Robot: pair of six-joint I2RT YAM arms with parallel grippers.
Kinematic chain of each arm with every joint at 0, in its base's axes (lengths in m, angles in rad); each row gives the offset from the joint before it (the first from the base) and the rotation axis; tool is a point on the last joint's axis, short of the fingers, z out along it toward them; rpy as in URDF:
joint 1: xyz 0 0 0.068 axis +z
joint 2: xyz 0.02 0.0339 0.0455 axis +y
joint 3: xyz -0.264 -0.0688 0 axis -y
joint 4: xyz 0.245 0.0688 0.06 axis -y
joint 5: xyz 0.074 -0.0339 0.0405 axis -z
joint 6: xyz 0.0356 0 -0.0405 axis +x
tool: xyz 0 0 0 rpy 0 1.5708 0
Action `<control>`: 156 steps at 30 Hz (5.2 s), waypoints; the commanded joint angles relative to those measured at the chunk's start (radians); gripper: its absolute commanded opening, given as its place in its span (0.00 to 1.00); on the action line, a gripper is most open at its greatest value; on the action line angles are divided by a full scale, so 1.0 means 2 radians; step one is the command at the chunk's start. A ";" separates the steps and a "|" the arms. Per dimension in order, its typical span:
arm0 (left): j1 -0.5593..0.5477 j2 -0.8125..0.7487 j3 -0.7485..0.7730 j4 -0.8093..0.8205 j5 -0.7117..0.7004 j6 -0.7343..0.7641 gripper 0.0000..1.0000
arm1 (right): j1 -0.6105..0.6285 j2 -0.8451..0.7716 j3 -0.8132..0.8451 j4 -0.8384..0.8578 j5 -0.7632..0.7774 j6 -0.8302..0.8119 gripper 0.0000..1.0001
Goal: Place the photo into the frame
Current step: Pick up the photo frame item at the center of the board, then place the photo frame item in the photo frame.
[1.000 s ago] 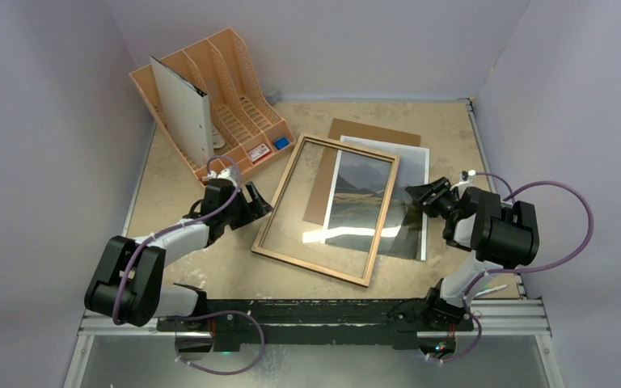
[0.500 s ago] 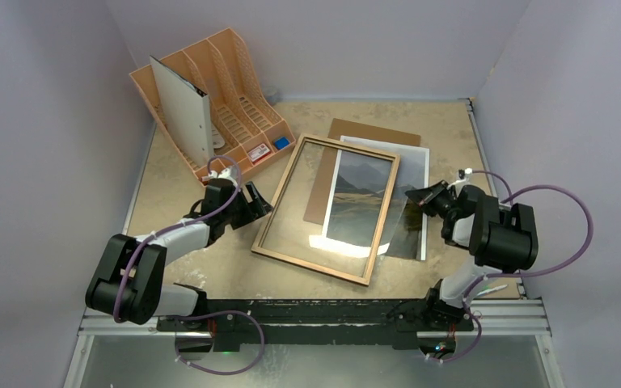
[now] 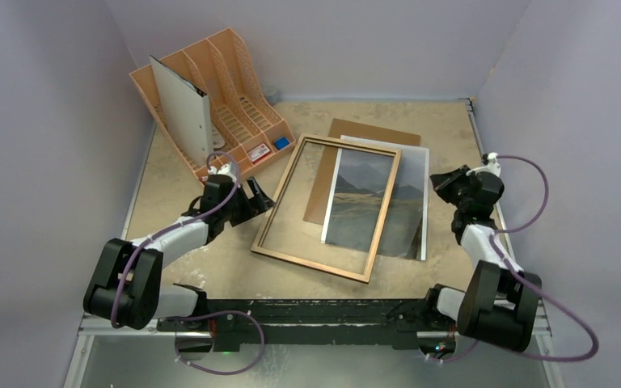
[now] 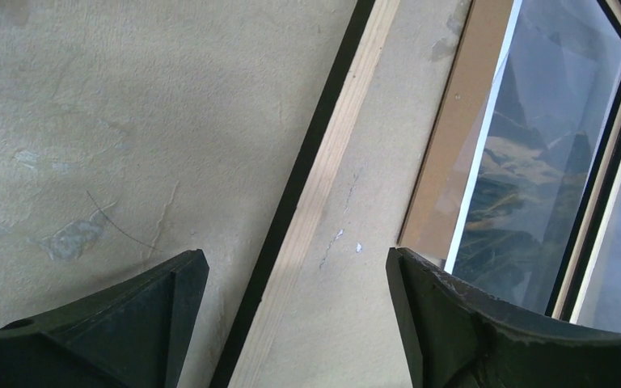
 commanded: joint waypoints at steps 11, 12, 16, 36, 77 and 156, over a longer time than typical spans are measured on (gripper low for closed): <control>-0.003 -0.002 0.053 -0.045 -0.016 0.003 0.87 | 0.000 -0.088 0.196 -0.212 0.158 -0.088 0.00; -0.003 0.000 0.053 -0.046 -0.019 0.003 0.87 | -0.001 -0.091 0.206 -0.222 0.155 -0.088 0.00; -0.003 0.004 0.053 -0.052 -0.031 0.003 0.86 | -0.001 -0.102 0.244 -0.243 0.147 -0.089 0.00; -0.003 0.033 0.042 -0.044 -0.036 0.005 0.82 | 0.000 -0.085 0.425 -0.346 0.046 -0.058 0.00; -0.026 0.031 -0.039 0.107 0.086 -0.062 0.64 | 0.158 0.042 0.139 -0.057 -0.069 0.209 0.16; -0.139 0.141 0.116 -0.104 -0.082 -0.037 0.00 | 0.156 -0.067 0.156 -0.168 -0.154 0.218 0.00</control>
